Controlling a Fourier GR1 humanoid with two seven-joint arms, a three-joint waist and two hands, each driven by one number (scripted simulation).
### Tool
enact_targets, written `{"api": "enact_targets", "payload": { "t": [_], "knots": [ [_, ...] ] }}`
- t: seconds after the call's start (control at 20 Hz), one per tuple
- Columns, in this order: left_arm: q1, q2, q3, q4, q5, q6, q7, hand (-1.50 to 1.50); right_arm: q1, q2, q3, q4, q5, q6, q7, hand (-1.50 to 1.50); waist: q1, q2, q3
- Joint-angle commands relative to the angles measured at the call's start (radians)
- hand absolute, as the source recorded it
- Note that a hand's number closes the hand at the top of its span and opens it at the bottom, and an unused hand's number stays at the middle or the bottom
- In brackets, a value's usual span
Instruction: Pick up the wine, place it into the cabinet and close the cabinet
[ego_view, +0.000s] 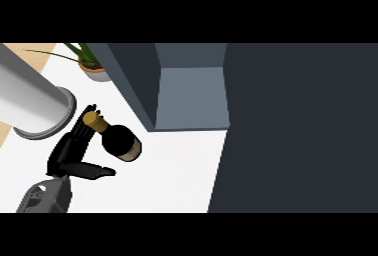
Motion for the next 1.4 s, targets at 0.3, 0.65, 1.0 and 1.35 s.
{"api": "enact_targets", "payload": {
  "t": [0.3,0.65,1.0,1.35],
  "knots": [
    [-0.129,-0.004,0.01,0.3,-0.005,-0.093,-0.077,-1.5,0.018,-0.054,-0.034,-0.21,0.035,-0.006,0.086,-1.5,-0.004,0.003,0.0],
    [-0.146,0.024,0.003,0.401,-0.032,-0.168,-0.193,-1.5,0.035,-0.068,0.013,-0.175,0.093,-0.024,0.05,-1.5,0.004,0.002,0.0],
    [-0.192,-0.013,0.005,0.478,-0.047,-0.132,-0.261,-1.5,0.101,-0.135,0.007,-0.235,0.041,-0.014,0.013,-1.5,-0.002,0.001,0.001],
    [-0.242,-0.004,0.037,0.541,-0.009,-0.175,-0.265,1.5,0.072,-0.112,0.023,-0.178,0.07,-0.05,-0.004,-1.5,0.005,0.002,0.001]
  ]
}}
